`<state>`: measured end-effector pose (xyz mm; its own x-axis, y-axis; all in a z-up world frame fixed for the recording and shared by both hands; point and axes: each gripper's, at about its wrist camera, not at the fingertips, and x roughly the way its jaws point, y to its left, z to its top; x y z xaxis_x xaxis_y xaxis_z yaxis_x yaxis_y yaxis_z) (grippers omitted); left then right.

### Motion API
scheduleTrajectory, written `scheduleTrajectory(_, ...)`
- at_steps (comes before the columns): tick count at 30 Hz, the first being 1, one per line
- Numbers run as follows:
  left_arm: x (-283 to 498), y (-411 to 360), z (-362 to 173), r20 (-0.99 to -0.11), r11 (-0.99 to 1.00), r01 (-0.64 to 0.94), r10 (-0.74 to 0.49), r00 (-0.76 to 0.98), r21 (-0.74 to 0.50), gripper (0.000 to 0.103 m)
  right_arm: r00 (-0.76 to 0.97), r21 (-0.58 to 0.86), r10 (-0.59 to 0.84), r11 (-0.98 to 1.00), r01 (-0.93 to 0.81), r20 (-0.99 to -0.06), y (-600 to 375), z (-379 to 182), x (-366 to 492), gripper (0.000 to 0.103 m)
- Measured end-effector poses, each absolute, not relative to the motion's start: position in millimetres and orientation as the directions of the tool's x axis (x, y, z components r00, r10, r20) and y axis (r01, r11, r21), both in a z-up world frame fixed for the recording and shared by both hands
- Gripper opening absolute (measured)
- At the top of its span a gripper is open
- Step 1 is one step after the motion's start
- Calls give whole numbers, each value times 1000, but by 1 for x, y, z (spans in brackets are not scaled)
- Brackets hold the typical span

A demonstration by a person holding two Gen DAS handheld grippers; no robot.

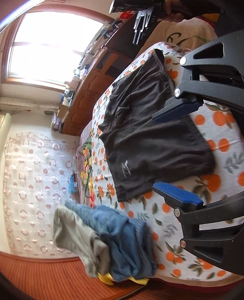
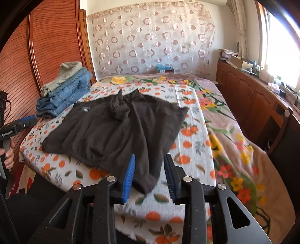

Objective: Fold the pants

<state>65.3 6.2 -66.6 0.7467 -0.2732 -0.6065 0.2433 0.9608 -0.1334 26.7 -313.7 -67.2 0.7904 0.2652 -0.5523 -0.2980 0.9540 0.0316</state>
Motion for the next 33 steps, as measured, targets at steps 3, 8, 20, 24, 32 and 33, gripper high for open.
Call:
scheduleTrajectory(3,86,-6,-65,-616,957,267,-276,738,-110,67,792,22,274,949,-314,-546,-308,-63,45,38)
scheduleTrajectory(8,122,-24,-66,-632,947,310,-294,717,-89,67,789,7,286,942,-336,-544,-294,-63,87,38)
scheduleTrajectory(20,219,-61,-88,-711,925,365,-325,623,-104,67,711,-4,343,900,-437,-614,-262,-83,190,38)
scheduleTrajectory(24,246,-70,-93,-727,918,381,-336,598,-111,67,668,24,386,875,-483,-636,-251,-85,223,34)
scheduleTrajectory(32,281,-86,-104,-755,896,423,-370,542,-136,53,608,51,429,841,-538,-668,-237,-97,255,31)
scheduleTrajectory(33,283,-88,-106,-758,893,429,-372,536,-135,51,605,45,422,842,-537,-675,-237,-100,258,28)
